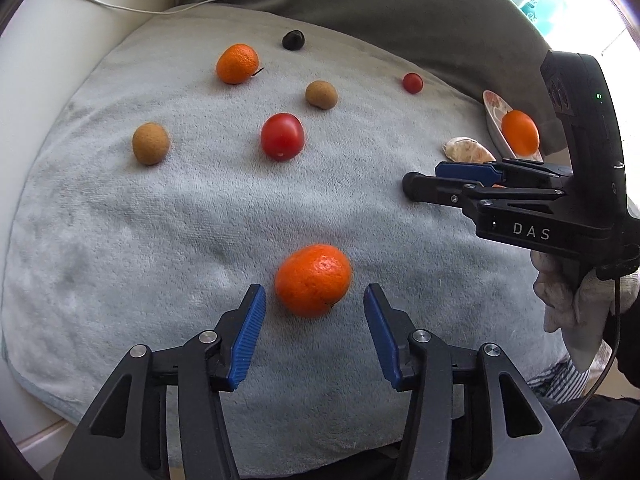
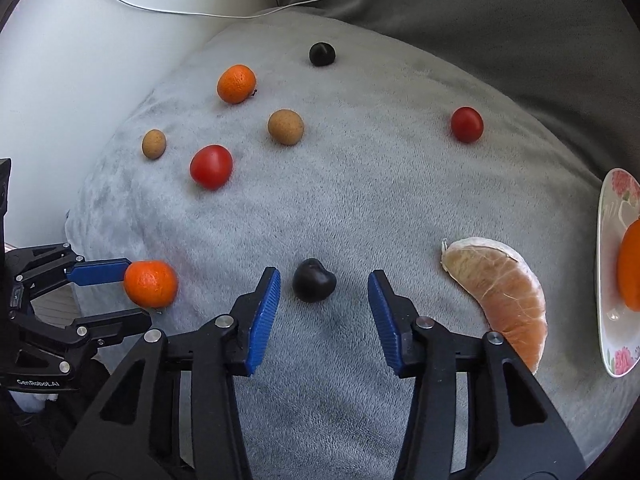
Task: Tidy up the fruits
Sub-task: 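Close the left gripper on the mandarin while the right gripper grasps the dark berry, then carry the mandarin and dark berry into the floral bowl and release both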
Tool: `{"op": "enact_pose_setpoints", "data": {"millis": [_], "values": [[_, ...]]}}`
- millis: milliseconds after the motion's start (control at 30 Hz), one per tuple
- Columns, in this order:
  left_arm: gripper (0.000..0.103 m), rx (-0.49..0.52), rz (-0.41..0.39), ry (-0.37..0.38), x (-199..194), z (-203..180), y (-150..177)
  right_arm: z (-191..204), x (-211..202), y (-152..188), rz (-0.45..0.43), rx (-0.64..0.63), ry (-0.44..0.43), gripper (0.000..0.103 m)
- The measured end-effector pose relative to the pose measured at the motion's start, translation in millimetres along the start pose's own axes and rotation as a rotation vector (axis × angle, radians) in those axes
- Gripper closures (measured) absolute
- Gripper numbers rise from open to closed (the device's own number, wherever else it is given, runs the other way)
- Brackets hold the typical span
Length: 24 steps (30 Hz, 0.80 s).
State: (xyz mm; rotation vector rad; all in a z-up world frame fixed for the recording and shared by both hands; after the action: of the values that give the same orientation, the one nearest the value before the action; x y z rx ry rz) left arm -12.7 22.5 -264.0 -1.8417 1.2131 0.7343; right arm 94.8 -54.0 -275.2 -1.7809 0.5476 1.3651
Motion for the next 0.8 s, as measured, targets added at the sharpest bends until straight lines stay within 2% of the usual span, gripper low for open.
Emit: {"op": "enact_pose_setpoints", "data": {"millis": [433, 600, 800], "values": [[0.064, -0.001, 0.014, -0.013, 9.4, 5.4, -3.0, 14.5, 12.5, -1.5, 0.021, -0.056, 0.029, 0.072], [0.065, 0.022, 0.009, -0.018, 11.1, 3.4, -5.4, 13.1, 14.7, -1.3, 0.018, -0.060, 0.026, 0.078], [0.066, 0.033, 0.001, -0.006, 10.0, 1.0, -7.7, 8.4, 16.4, -1.3, 0.013, -0.049, 0.011, 0.079]]}}
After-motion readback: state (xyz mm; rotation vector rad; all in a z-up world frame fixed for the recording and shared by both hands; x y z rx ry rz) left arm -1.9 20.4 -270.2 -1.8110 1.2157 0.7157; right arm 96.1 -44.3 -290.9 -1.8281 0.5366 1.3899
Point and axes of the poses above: each gripper's, at about its wrist camera, not at the fingertips, and x roughly the way its jaws point, z to its left, y to its underside, the point moved 5 cm from there along x, roughly the way its jaws point, and after that the axes turned 15 degrees about y, right-handed, at the moved point
